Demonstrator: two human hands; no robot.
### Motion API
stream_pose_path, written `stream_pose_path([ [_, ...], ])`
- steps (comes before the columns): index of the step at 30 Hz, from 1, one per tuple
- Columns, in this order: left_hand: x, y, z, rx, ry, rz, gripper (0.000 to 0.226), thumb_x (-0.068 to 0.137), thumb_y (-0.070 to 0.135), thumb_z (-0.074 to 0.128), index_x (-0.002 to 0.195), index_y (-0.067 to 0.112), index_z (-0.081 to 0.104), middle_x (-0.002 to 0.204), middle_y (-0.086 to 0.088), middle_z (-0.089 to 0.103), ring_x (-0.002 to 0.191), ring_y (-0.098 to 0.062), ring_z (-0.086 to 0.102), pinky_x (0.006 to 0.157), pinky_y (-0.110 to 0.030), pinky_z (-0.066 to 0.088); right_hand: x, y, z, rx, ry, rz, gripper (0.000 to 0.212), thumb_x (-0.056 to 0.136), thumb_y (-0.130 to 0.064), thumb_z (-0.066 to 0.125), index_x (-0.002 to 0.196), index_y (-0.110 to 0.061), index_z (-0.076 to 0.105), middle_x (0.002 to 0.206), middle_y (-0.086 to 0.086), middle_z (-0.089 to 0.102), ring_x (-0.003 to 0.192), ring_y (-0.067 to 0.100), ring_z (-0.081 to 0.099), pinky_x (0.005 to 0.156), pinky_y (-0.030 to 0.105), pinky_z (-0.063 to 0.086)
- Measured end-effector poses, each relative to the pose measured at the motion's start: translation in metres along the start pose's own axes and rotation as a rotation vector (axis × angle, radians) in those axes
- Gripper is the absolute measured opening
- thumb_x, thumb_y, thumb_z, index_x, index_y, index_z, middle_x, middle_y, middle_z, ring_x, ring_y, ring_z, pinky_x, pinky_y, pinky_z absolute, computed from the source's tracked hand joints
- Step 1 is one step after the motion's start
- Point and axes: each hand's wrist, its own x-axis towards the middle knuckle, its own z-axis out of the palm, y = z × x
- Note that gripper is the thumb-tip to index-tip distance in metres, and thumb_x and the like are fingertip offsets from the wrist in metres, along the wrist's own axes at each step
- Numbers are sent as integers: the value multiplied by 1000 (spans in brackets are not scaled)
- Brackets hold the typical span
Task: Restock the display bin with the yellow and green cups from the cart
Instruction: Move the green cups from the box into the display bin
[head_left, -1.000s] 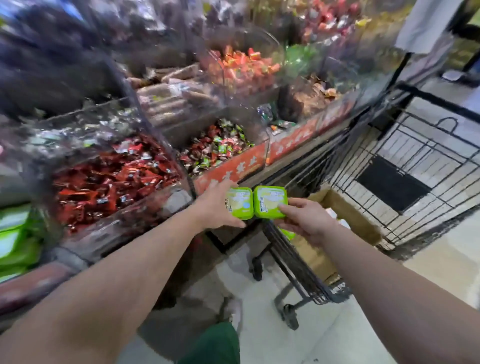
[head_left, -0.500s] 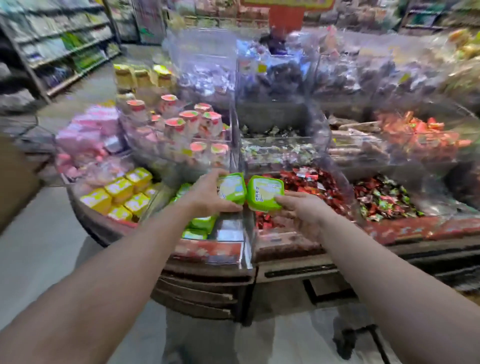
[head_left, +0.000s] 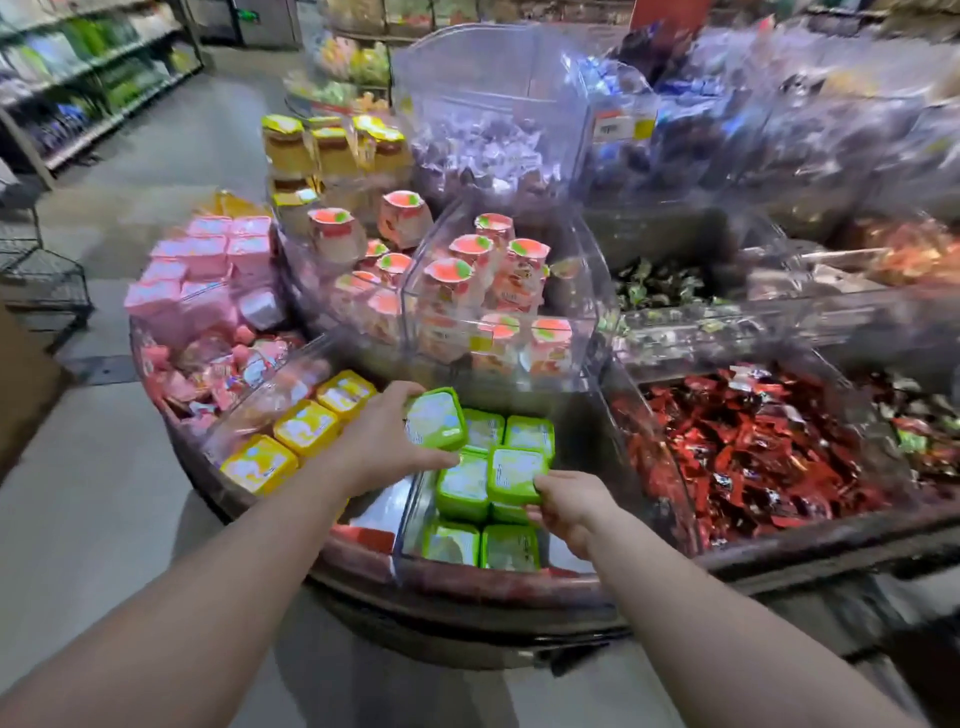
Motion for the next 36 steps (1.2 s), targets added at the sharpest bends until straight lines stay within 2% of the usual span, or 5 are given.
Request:
stream_pose_path([
  [10, 18, -7, 18, 37, -62, 35, 100, 55, 48, 87, 137, 20, 38, 133, -4, 48, 122, -20, 46, 100, -33, 40, 12, -3, 12, -36, 413, -93, 69, 75, -32, 74, 133, -13, 40, 112, 9, 57, 89, 28, 60, 81, 36, 52],
  [15, 22, -4, 19, -7, -16, 37, 98, 56, 46, 87, 137, 20, 38, 135, -2, 46, 123, -19, 44, 99, -32, 40, 31, 9, 22, 83, 203, -52, 50, 85, -7, 66, 131, -7, 46, 122, 19, 60, 54, 21, 66, 41, 24, 51],
  [24, 26, -9, 14, -63, 4, 13, 96, 58, 44, 87, 137, 22, 37, 134, -1, 47, 118, -17, 48, 92, -28, 41, 0, 8, 16, -379, -142, -333, 27, 88, -5, 63, 114, -11, 68, 86, -5, 66, 72, 8, 58, 69, 23, 54],
  [31, 22, -15, 12, -73, -20, 8, 97, 59, 45, 87, 138, 23, 36, 136, 0, 43, 121, -15, 45, 92, -24, 36, 13, 38, 30, -617, -177, -319, 28, 88, 0, 61, 109, -16, 69, 109, 1, 71, 101, 12, 65, 95, 30, 52],
  [36, 18, -15, 11, -58, -25, 27, 96, 59, 43, 87, 138, 23, 35, 136, -1, 42, 121, -15, 44, 93, -25, 36, 12, 43, 33, -667, -168, -292, 30, 86, -1, 57, 103, -25, 62, 107, 1, 68, 98, 20, 66, 81, 30, 55],
])
